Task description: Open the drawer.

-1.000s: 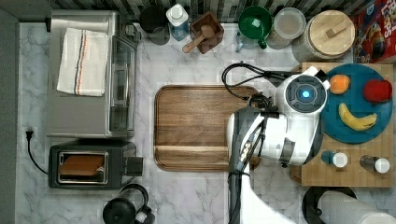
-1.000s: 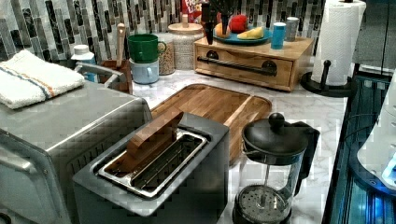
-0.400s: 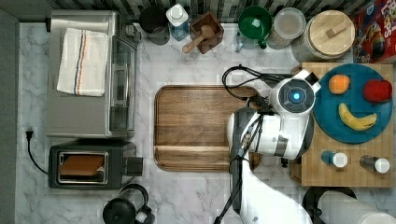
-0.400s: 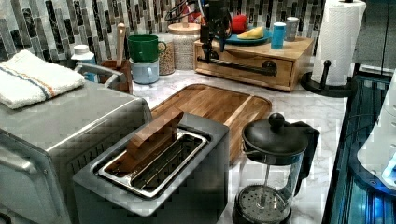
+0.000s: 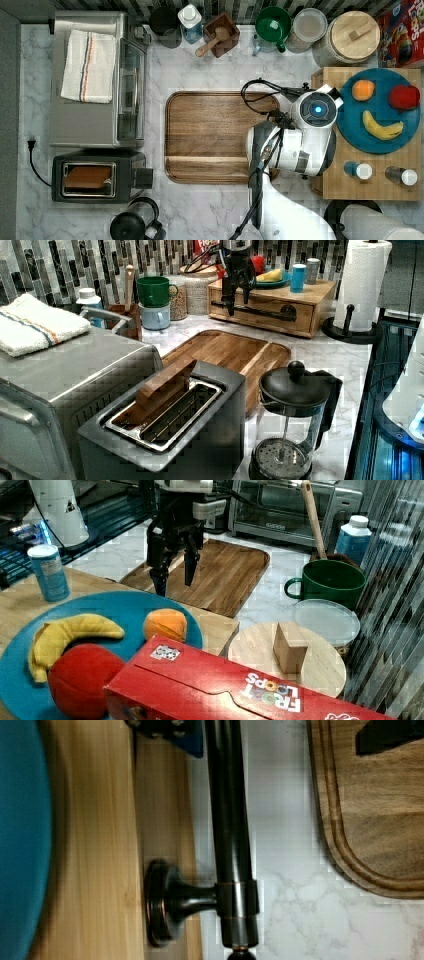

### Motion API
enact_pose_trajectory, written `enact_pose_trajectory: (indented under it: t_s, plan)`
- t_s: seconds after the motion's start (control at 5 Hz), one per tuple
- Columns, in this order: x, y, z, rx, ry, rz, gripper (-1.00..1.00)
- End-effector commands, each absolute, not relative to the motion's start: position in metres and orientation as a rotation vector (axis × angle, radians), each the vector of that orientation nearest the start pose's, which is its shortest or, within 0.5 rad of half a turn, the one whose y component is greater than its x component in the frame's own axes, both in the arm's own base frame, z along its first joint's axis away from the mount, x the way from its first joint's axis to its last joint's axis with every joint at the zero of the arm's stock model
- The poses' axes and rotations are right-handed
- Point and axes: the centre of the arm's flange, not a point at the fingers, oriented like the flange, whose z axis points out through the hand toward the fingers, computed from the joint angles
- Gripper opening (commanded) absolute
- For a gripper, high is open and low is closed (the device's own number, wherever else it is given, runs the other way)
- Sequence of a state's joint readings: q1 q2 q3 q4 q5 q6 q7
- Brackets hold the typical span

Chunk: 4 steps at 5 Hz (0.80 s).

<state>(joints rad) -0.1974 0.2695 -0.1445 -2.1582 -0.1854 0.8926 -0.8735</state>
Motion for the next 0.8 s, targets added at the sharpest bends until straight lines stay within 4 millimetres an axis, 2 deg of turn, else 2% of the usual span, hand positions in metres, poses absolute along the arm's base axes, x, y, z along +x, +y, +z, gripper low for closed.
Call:
enact_pose_trajectory:
  t_s: [0.2,0.4,0.6,0.8]
  plan:
    - [0.553,-0.19,0.265,-3.343,0.138,-0.069,1.0]
    - [0.557,-0.191,0.256,-3.324,0.129,-0.062,1.0]
    - [0.55,-0.181,0.265,-3.3,0.087,0.009,1.0]
    - [0.55,-0.159,0.268,-3.249,0.049,0.061,1.0]
